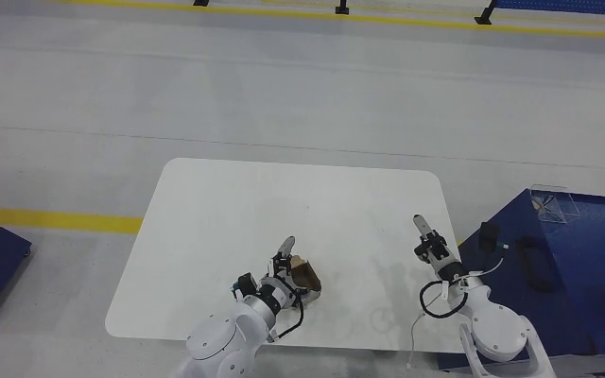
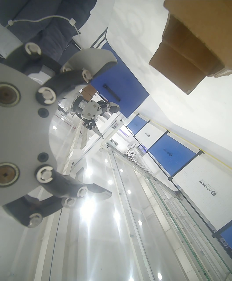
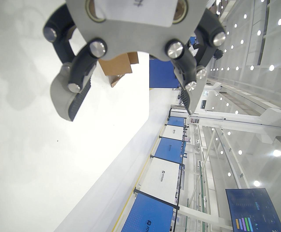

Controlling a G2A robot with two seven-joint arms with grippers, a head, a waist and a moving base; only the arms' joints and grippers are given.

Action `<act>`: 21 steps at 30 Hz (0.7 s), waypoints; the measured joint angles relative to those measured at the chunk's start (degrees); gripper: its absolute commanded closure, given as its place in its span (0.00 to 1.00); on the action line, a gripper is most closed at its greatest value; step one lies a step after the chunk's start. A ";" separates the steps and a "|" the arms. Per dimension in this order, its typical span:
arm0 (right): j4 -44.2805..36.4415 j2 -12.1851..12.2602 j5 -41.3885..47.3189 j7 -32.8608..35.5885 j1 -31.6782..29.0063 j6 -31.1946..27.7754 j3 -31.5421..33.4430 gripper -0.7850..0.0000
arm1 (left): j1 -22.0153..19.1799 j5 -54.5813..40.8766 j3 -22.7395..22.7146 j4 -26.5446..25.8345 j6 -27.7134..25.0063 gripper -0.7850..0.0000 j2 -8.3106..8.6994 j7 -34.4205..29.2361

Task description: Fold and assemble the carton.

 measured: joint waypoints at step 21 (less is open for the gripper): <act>-0.13 -0.49 -32.51 -1.59 2.52 10.08 -20.11 0.00 | 4.08 30.00 3.29 -5.39 33.14 0.00 1.71 18.64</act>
